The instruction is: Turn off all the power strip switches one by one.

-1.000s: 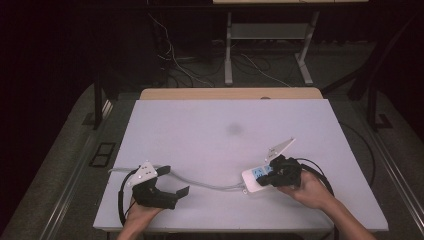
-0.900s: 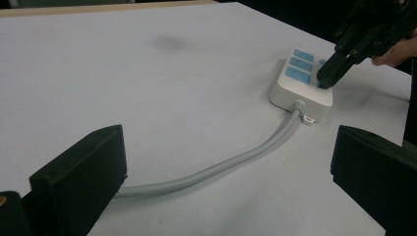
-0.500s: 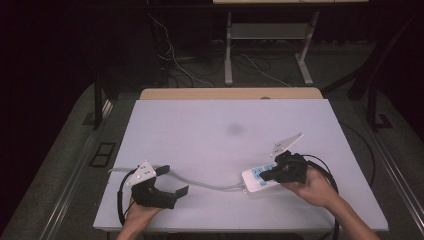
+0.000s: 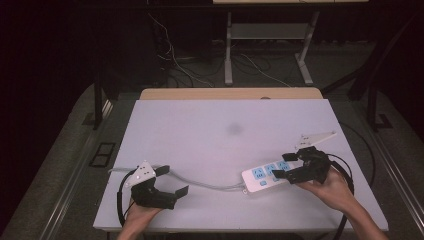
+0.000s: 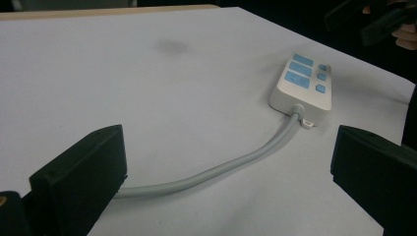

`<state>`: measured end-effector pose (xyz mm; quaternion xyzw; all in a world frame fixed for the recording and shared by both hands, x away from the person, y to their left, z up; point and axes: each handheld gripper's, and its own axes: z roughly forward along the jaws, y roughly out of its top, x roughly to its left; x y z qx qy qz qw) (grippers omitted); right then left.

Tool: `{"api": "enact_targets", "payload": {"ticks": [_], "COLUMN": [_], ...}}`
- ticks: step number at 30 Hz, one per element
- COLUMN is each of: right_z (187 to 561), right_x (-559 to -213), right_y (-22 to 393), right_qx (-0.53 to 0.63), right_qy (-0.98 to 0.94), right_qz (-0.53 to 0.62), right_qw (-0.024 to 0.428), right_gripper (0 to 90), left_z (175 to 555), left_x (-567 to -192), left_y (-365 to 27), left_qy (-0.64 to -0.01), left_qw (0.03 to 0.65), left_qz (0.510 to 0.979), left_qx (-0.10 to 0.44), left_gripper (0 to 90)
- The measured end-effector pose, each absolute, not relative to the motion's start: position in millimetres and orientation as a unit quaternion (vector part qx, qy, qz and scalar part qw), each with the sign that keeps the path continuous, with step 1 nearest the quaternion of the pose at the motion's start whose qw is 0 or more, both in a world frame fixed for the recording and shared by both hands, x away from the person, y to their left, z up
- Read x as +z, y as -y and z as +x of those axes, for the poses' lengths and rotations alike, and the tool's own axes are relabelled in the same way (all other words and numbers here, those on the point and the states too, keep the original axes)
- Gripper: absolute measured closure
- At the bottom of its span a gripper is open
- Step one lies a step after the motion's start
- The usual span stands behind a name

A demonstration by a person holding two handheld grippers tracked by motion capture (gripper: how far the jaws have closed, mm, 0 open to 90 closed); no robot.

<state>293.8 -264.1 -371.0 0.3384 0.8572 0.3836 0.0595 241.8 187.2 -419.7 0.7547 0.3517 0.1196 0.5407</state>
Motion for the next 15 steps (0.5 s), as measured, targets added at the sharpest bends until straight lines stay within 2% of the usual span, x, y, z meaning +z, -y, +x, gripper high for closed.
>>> {"api": "enact_targets", "payload": {"ticks": [1, 3, 4, 15], "right_z": [292, 288, 286, 259], "right_x": [-371, -371, -372, -388], "right_y": [267, 274, 277, 313], "right_qx": [0.382, 0.392, 0.393, 0.451], "right_qy": [-0.856, -0.844, -0.840, -0.778], "right_qz": [0.343, 0.359, 0.365, 0.429], "right_qw": [0.066, 0.079, 0.078, 0.082], "right_gripper": [12.3, 8.1, 0.0, 0.3], "left_z": [242, 241, 241, 240], "left_x": [-420, -419, -419, -419], "left_y": [-187, -187, -187, -189], "left_qy": [-0.352, -0.353, -0.353, -0.357], "left_qw": [0.541, 0.543, 0.543, 0.545], "left_qz": [0.754, 0.753, 0.753, 0.749], "left_qx": [0.120, 0.120, 0.119, 0.121], "left_gripper": [0.0, 0.0, 0.0, 0.0]}}
